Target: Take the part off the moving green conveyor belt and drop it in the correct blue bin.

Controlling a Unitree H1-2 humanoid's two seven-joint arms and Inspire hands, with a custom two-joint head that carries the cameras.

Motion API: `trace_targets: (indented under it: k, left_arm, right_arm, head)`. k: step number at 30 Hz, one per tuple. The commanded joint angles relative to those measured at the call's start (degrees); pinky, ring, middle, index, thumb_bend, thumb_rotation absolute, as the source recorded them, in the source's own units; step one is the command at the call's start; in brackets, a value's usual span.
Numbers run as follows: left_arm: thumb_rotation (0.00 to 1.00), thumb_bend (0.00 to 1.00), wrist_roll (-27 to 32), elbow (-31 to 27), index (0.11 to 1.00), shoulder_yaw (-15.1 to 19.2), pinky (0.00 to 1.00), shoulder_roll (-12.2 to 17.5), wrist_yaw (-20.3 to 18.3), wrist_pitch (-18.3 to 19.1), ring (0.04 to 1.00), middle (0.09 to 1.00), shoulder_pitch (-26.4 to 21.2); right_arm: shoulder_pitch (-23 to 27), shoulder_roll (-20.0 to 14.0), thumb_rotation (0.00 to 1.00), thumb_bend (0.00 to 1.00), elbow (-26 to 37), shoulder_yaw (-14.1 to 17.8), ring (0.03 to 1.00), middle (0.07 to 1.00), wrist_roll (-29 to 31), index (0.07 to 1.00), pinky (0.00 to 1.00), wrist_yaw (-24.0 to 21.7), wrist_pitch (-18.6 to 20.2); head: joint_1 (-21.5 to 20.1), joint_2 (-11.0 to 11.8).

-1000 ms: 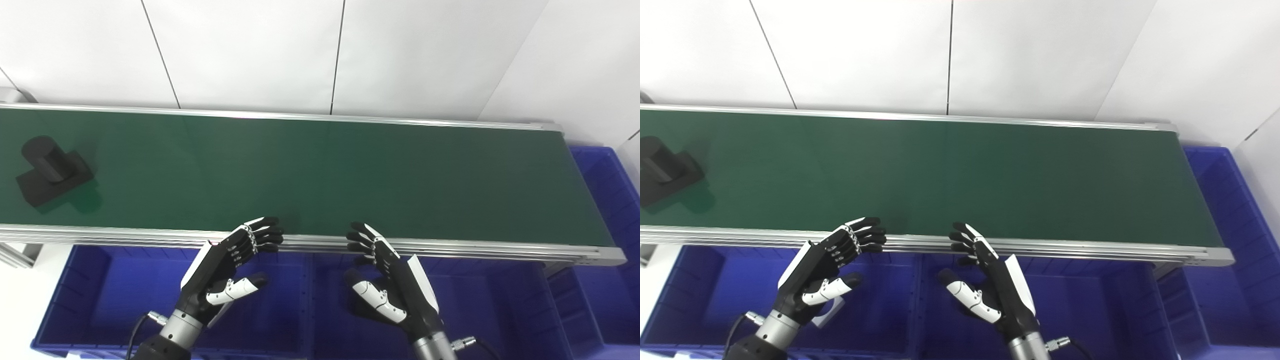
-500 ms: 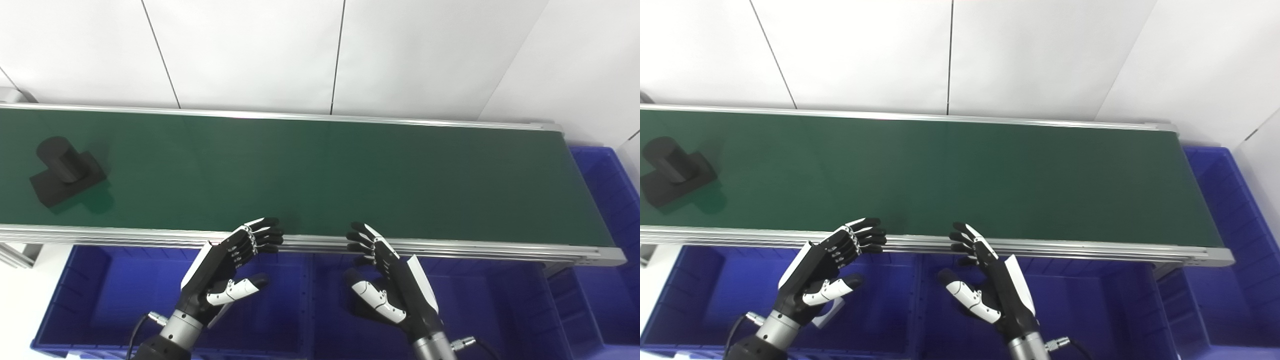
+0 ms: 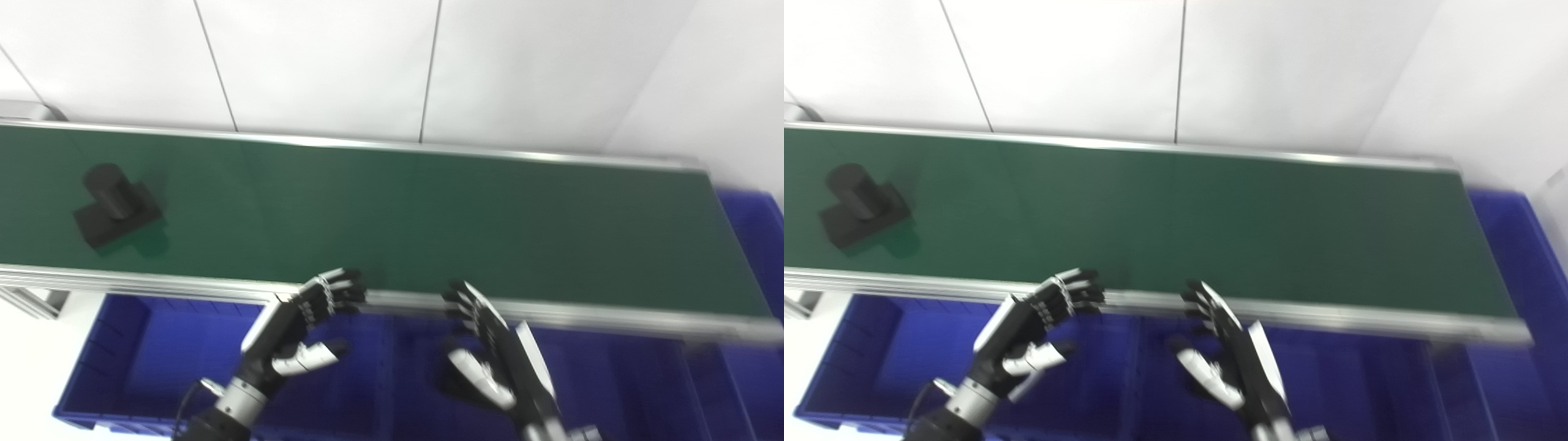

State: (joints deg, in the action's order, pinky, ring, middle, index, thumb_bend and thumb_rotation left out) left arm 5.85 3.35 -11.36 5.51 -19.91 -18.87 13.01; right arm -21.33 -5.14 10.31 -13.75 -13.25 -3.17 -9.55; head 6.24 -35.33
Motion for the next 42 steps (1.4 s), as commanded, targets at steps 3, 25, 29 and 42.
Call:
trace_targets:
  k: [3, 25, 29, 42]
  left_arm:
    - [0.48, 0.82, -1.2, -0.1, 0.808, -0.7, 0.70, -1.2, 0.8, -1.2, 0.737, 0.762, -1.2]
    - [0.46, 0.87, -4.5, 3.8, 0.793, -2.3, 0.68, -4.1, 2.9, -3.0, 0.719, 0.757, -2.6]
    - [0.47, 0.89, -4.4, 4.3, 0.790, -2.3, 0.68, -4.3, 2.9, -3.1, 0.716, 0.755, -2.9]
    - [0.47, 0.89, -4.6, 4.9, 0.792, -2.2, 0.68, -4.2, 3.0, -3.5, 0.714, 0.752, -3.2]
  right_arm:
    - [0.9, -0.6, 0.71, 0.46, 0.0, 0.6, 0.810, 0.856, 1.3, 0.911, 0.70, 0.2, -4.7]
    - [1.9, -1.7, 0.85, 0.35, -3.5, 2.0, 0.838, 0.893, 2.5, 0.966, 0.72, -0.1, -7.2]
    - [2.1, -1.8, 0.85, 0.34, -3.9, 2.0, 0.842, 0.897, 2.9, 0.972, 0.73, -0.1, -7.3]
    - [2.4, -1.8, 0.86, 0.35, -3.9, 2.0, 0.835, 0.892, 2.4, 0.969, 0.71, 0.0, -7.4]
  head:
    - [4.0, 1.6]
    - [15.0, 8.5]
    - [15.1, 8.5]
    - [13.7, 7.7]
